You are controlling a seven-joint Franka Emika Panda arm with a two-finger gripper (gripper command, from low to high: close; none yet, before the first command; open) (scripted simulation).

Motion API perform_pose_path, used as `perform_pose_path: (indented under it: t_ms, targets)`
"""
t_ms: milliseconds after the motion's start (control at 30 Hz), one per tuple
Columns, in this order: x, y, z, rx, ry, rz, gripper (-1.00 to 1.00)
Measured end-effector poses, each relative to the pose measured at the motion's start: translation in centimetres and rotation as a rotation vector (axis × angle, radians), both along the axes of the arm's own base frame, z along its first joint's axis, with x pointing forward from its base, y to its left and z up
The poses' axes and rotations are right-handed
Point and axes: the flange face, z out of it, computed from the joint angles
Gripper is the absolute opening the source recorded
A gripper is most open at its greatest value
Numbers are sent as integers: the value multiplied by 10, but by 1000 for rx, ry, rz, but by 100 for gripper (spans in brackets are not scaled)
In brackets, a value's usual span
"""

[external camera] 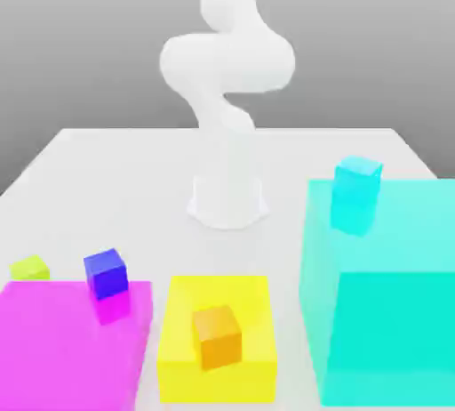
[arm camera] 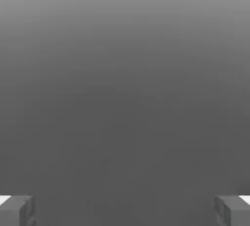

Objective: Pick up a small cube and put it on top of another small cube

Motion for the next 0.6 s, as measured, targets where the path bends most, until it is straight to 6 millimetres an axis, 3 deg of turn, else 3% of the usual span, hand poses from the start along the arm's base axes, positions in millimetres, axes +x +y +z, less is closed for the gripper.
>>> perform_pose_path:
  t_ms: [133,300,433,600]
  targets:
    - [33,-47,-58,103,79,-255,0]
    - [51,-112,-132,229,157,-570,0]
    - [50,-165,-195,332,206,-825,0]
    - [28,-226,-273,461,254,-1149,0]
